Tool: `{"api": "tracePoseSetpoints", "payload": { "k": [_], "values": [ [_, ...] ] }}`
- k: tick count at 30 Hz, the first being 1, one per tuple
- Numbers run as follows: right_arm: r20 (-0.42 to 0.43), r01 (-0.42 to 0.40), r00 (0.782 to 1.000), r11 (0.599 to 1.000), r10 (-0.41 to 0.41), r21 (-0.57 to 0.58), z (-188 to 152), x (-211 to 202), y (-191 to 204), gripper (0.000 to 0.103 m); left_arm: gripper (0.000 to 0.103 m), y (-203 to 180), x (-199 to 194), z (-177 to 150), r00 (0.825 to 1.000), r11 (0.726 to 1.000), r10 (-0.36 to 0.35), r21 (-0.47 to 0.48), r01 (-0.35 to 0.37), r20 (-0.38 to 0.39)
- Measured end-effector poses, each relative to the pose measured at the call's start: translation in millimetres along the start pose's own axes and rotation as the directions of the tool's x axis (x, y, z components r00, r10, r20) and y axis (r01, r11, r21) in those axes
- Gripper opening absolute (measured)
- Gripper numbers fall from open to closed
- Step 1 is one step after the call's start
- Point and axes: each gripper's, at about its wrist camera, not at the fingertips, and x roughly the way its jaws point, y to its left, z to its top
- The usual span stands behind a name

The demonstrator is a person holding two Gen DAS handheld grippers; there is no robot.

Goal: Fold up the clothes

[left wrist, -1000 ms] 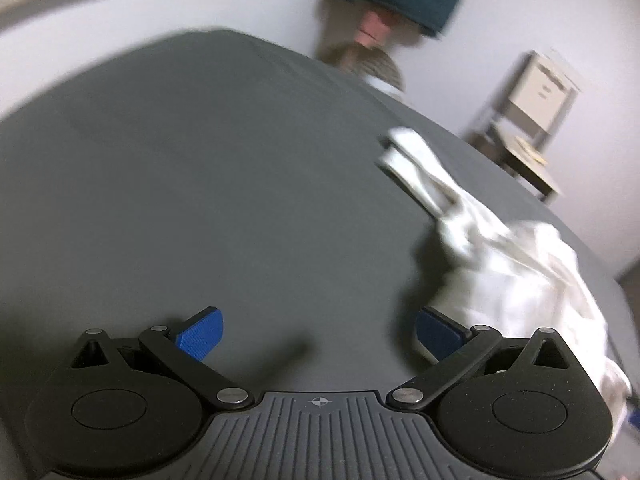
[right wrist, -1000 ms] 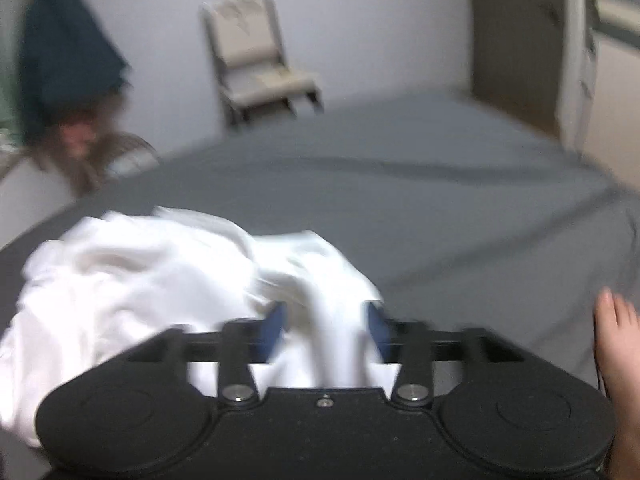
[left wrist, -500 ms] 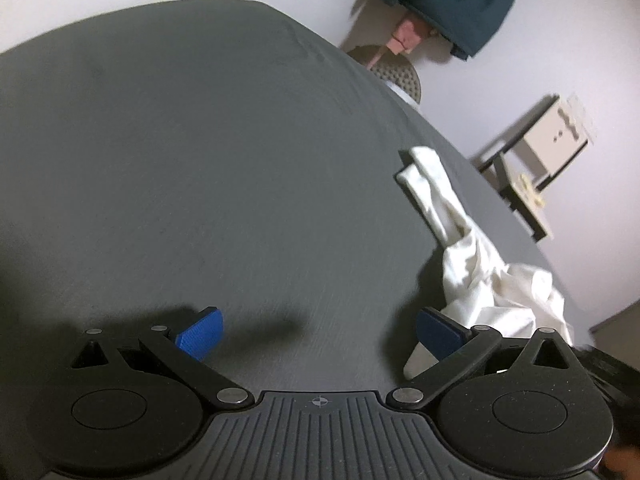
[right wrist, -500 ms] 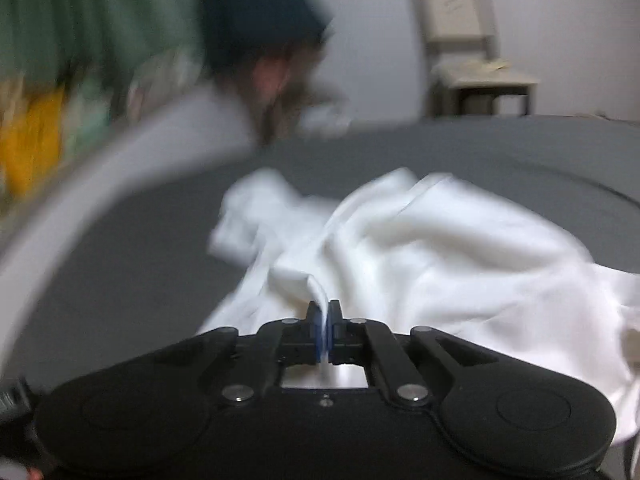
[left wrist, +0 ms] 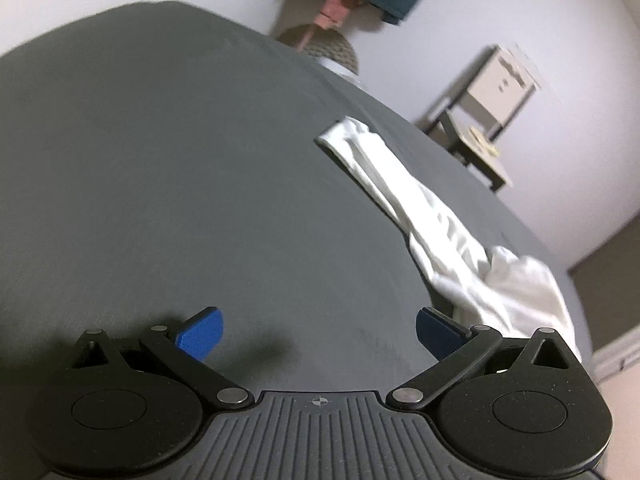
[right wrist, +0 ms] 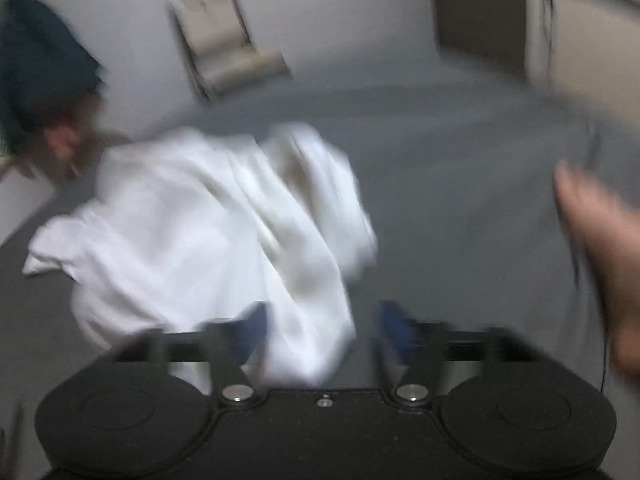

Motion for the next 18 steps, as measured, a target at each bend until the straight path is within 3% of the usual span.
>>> {"api": "tracePoseSetpoints", "payload": {
  "k": [2, 5, 7, 8, 11, 14, 16, 17, 18],
  "values": [
    [0.102, -0.055, 0.991, 0.968, 0.082, -0.244, 3.1, -15.5, 24.9, 0.069, 0.103, -6.9, 3.7, 0.4, 1.000, 0.999, 0.011, 0.035, -0.011, -0.004],
    [0.036, -0.147, 0.978, 0.804, 0.204, -0.576, 4.5, -17.7, 55.9, 0.061, 0.103, -7.9, 8.0, 2.5, 1.000, 1.000, -0.002, 0.020, 0.002, -0.011],
    [-0.008, -0.224, 0.959, 0.741, 0.283, -0.633, 8.5, -17.9, 73.4, 0.061, 0.103, -4.7, 9.5, 1.4, 1.000, 1.000, -0.021, -0.011, 0.021, -0.019],
    [-0.018, -0.251, 0.951, 0.739, 0.308, -0.626, 13.9, -17.3, 78.2, 0.061, 0.103, -4.3, 10.8, 0.8, 1.000, 0.999, -0.023, -0.025, 0.022, -0.018],
    [-0.037, -0.277, 0.951, 0.793, 0.307, -0.543, 37.2, -3.5, 97.6, 0.066, 0.103, -3.5, 13.9, -3.9, 0.999, 0.999, -0.035, -0.029, 0.034, -0.035],
    [-0.028, -0.181, 0.982, 0.884, 0.188, -0.431, 51.7, 16.8, 106.1, 0.068, 0.103, -6.2, 15.5, -6.6, 0.998, 0.999, -0.047, -0.012, 0.047, -0.036],
    [-0.061, -0.149, 0.989, 0.925, 0.136, -0.349, 59.7, 36.9, 105.1, 0.051, 0.103, -7.9, 15.5, -6.8, 0.998, 0.998, -0.057, -0.002, 0.057, -0.035],
    [-0.116, -0.160, 0.985, 0.938, 0.129, -0.308, 63.9, 49.8, 95.0, 0.006, 0.103, -8.6, 15.6, -6.9, 0.997, 0.998, -0.062, 0.003, 0.062, -0.035],
    [-0.143, -0.165, 0.981, 0.952, 0.131, -0.258, 67.3, 56.3, 84.0, 0.004, 0.103, -9.0, 15.9, -6.5, 0.997, 0.998, -0.065, 0.003, 0.065, -0.039]
  ]
}}
